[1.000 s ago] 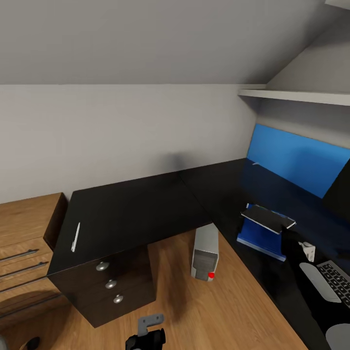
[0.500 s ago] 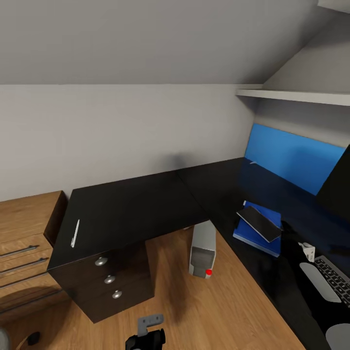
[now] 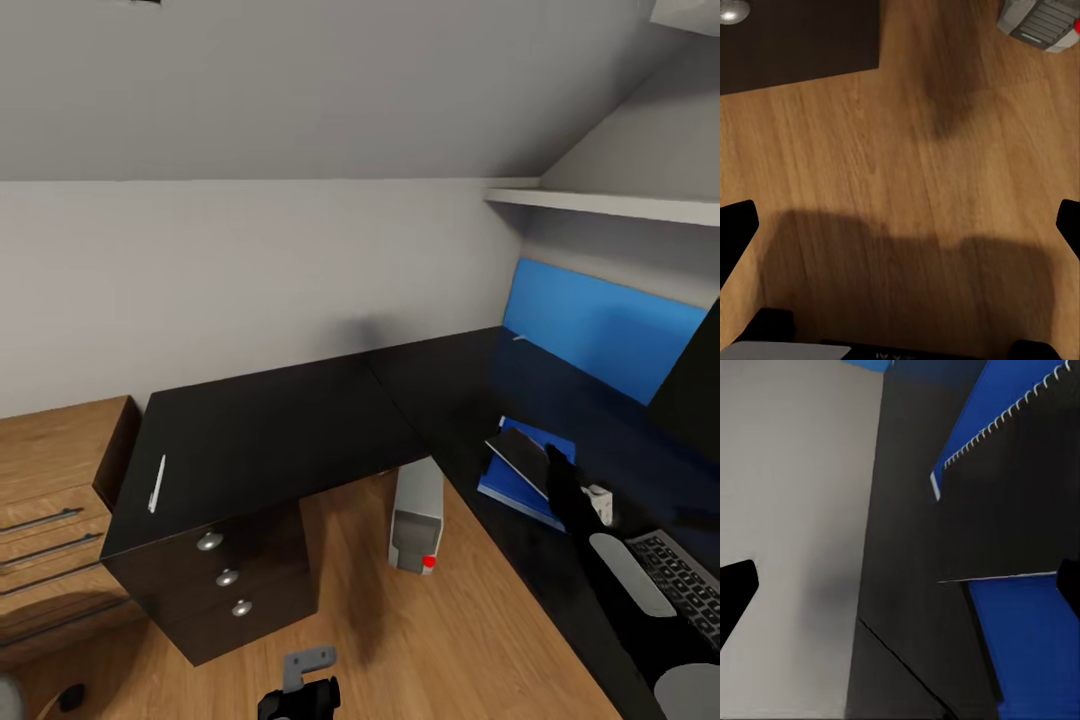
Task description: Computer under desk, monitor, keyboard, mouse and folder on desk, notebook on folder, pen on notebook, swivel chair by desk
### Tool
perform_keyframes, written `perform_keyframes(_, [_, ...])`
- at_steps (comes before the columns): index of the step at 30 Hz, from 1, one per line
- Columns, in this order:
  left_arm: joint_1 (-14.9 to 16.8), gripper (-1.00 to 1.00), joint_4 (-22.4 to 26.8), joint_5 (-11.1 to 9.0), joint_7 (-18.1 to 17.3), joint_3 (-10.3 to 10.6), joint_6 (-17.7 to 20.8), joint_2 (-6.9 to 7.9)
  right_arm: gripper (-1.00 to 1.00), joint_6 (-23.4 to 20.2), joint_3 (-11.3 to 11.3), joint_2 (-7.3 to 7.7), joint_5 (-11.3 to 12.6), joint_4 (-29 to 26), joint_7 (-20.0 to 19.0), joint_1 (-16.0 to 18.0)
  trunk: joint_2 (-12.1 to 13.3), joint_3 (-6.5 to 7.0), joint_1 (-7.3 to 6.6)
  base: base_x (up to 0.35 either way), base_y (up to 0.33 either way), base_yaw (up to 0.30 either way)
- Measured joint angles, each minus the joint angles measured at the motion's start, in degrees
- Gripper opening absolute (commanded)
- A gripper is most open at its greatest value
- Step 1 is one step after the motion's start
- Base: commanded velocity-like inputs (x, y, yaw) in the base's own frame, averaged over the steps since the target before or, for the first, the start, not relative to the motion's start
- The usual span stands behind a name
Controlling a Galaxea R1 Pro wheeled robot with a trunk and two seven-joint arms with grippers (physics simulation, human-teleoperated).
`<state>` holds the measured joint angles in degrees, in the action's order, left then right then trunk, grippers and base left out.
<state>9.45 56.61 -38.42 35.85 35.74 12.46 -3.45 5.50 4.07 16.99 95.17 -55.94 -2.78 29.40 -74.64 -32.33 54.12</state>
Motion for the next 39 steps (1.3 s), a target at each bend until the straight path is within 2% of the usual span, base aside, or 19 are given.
perform_keyframes(2, [0.0, 1.0, -0.1, 0.0, 0.1, 0.0, 0.0, 0.0, 1.0, 0.1, 4.5, -0.76, -0.1, -0.9, 0.1, 0.0, 0.8, 0.36, -0.44, 0.0, 0.0, 0.0])
perform_keyframes(4, [0.0, 1.0, -0.4, 0.0, 0.2, -0.1, 0.1, 0.0, 1.0, 0.2, 7.4, -1.4, -0.1, -1.6, 0.2, 0.0, 1.6, 0.72, -0.88, 0.0, 0.0, 0.025])
perform_keyframes(6, [0.0, 1.0, -1.4, 0.0, 0.3, 0.0, 0.1, 0.0, 1.0, 0.3, 9.3, -2.12, -0.1, -2.0, 0.3, 0.0, 2.4, 1.08, -1.32, 0.0, 0.0, 0.098])
perform_keyframes(7, [0.0, 1.0, -1.8, 0.0, 0.3, 0.0, 0.1, 0.0, 1.0, 0.3, 9.7, -2.42, -0.2, -2.0, 0.3, 0.0, 2.8, 1.26, -1.54, 0.0, 0.0, 0.177])
perform_keyframes(8, [0.0, 1.0, -2.7, 0.0, 0.4, 0.0, 0.1, -0.04, 1.0, 0.4, 10.5, -3.52, -0.5, -2.2, 0.3, 0.0, 3.2, 1.44, -1.76, 0.0, 0.0, 0.19])
perform_keyframes(9, [0.0, 1.0, -2.9, 0.1, 0.4, 0.0, 0.1, -0.05, 1.0, 0.4, 10.6, -3.99, -0.8, -2.2, 0.3, 0.0, 3.6, 1.62, -1.98, 0.0, 0.0, 0.211])
perform_keyframes(11, [0.0, 1.0, -3.3, 0.1, 0.4, 0.1, 0.2, -0.11, 1.0, 0.5, 11.0, -5.39, -2.2, -2.1, 0.4, 0.0, 4.4, 2.0, -2.42, 0.0, 0.0, 0.227])
perform_keyframes(12, [0.0, 1.0, -3.5, 0.1, 0.4, 0.1, 0.2, -0.15, 1.0, 0.5, 11.1, -6.39, -3.7, -2.1, 0.4, 0.0, 4.8, 2.2, -2.64, 0.0, 0.0, 0.255])
perform_keyframes(13, [0.0, 1.0, -3.7, 0.1, 0.4, 0.1, 0.1, -0.18, 1.0, 0.6, 11.2, -8.55, -7.7, -1.9, 0.7, 0.0, 5.2, 2.4, -2.86, 0.0, 0.0, 0.261])
perform_keyframes(17, [0.0, 1.0, -5.2, 0.1, 0.5, -0.3, -0.1, 0.06, 1.0, 0.6, 11.2, -13.72, -17.7, -1.6, 4.2, 0.0, 6.8, 3.19, -3.74, 0.0, 0.0, 0.268])
perform_keyframes(18, [0.0, 1.0, -6.0, 0.1, 0.4, -0.4, -0.2, 0.08, 1.0, 0.6, 11.2, -14.38, -19.0, -1.6, 4.8, 0.0, 7.2, 3.4, -3.96, 0.0, 0.0, 0.271])
perform_keyframes(19, [0.0, 1.0, -7.9, 0.1, 0.4, -0.4, -0.4, 0.11, 1.0, 0.6, 11.2, -15.55, -21.3, -1.4, 6.0, 0.0, 7.6, 3.59, -4.18, 0.0, 0.0, 0.272])
perform_keyframes(21, [0.0, 1.0, -13.8, 0.1, 0.2, -0.7, -5.0, 0.14, 1.0, 0.6, 11.8, -18.65, -28.6, 0.2, 8.6, 0.0, 8.4, 3.98, -4.61, 0.0, 0.0, 0.264])
perform_keyframes(22, [0.0, 1.0, -15.1, 0.2, 0.2, -0.7, -6.4, 0.14, 1.0, 0.6, 11.9, -19.37, -30.5, 0.5, 9.2, 0.0, 8.8, 4.18, -4.83, 0.0, 0.0, 0.114])
perform_keyframes(23, [0.0, 1.0, -18.0, 0.2, 0.1, -0.8, -10.6, 0.15, 1.0, 0.6, 12.3, -20.99, -35.4, 1.1, 10.4, 0.0, 9.2, 4.36, -5.05, 0.0, 0.0, 0.091])
perform_keyframes(25, [0.0, 1.0, -19.2, 0.4, 0.1, -0.9, -12.2, 0.15, 1.0, 0.5, 12.3, -21.6, -37.4, 1.3, 10.8, 0.0, 10.0, 4.73, -5.49, 0.0, 0.0, 0.048])
perform_keyframes(28, [0.0, 1.0, -20.2, 0.6, 0.0, -0.7, -13.6, 0.08, 1.0, 0.5, 12.4, -21.92, -39.1, 1.3, 10.8, -0.1, 11.2, 5.27, -6.15, 0.0, 0.0, 0.017])
perform_keyframes(35, [0.0, 1.0, -20.6, 0.9, 0.0, -0.5, -14.1, 0.06, 1.0, 0.6, 12.4, -21.97, -39.5, 1.3, 10.8, -0.1, 14.0, 6.53, -7.69, 0.0, 0.0, 0.003])
perform_keyframes(39, [0.0, 1.0, -20.6, 1.0, 0.0, -0.4, -14.8, -0.06, 1.0, 3.0, 12.5, -22.06, -39.4, 1.4, 11.0, -0.1, 15.6, 7.25, -8.57, 0.0, 0.0, 0.0])
